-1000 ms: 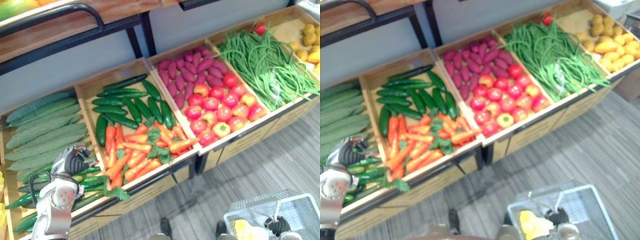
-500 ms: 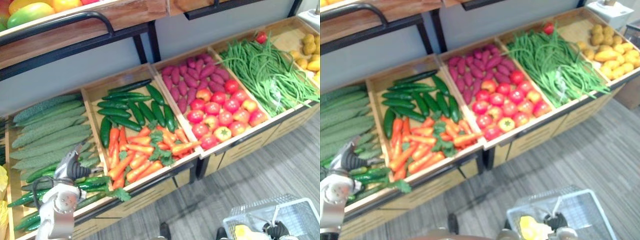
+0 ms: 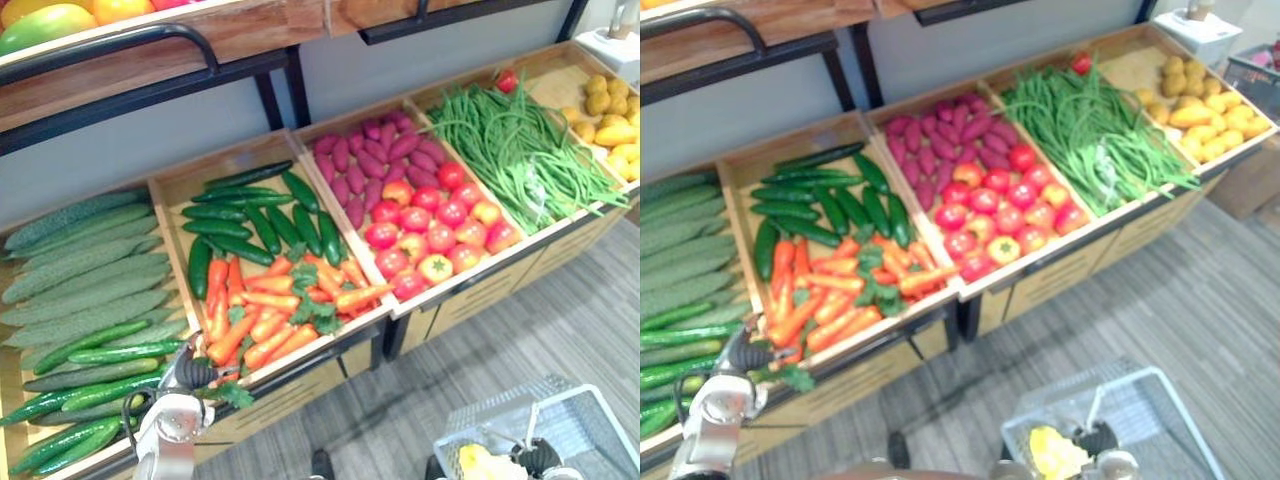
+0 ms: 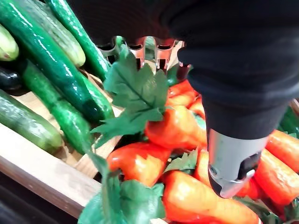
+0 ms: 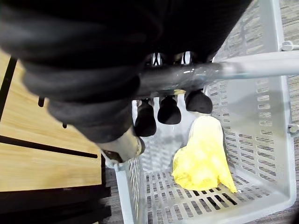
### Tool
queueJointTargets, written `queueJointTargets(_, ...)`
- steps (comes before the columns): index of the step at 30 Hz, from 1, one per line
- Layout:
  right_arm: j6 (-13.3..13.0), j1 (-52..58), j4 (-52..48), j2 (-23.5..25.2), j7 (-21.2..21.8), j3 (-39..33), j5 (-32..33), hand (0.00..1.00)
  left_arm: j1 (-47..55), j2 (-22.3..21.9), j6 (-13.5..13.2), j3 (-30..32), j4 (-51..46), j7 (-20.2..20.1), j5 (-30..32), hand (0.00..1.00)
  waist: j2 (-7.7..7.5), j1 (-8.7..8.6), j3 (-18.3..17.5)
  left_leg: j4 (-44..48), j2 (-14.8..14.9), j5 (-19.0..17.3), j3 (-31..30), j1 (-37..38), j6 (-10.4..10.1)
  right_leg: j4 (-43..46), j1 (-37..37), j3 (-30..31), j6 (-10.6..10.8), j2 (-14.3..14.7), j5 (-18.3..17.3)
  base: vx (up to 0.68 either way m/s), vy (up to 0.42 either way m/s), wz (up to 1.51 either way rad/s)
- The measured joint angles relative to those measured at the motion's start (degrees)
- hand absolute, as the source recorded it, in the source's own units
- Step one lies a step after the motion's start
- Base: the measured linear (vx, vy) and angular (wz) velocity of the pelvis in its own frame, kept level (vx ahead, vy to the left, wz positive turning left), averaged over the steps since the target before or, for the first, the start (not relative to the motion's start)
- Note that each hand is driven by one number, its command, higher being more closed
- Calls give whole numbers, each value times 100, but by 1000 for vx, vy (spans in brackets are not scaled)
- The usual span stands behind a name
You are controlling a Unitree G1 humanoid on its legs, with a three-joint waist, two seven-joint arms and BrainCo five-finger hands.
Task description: Pick vegetable in the basket
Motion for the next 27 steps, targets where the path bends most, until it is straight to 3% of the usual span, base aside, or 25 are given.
queueJointTargets(6,-1,-24,0,-6,-5,31,0,100,-41,0,1,3,260,67,7,0,1,-55,-1,0,14,-18,62,-4,-22,-105,-6,61,0,28,42,0,-9,-6)
queueJointTargets(7,-1,-26,0,-10,-6,32,0,100,-55,0,-4,5,294,124,8,100,5,-55,-3,1,14,-21,63,-8,-27,-111,-9,61,0,29,42,0,0,0)
queueJointTargets(13,-8,-42,2,-13,-34,57,0,100,-371,62,-5,153,623,401,15,100,6,-44,-4,1,11,-26,63,-31,-32,-120,-23,61,0,29,42,0,0,0)
queueJointTargets(17,-17,-57,5,-26,-81,165,0,100,-530,136,-6,178,1010,413,14,100,4,-140,-3,1,10,-32,73,-30,-33,-120,-27,72,0,29,42,0,0,0)
queueJointTargets(27,-18,-3,8,-62,-81,177,1,100,-611,137,-4,171,1111,379,16,100,3,-156,-3,2,12,-34,85,1,-35,-116,-6,86,-1,32,43,0,0,0)
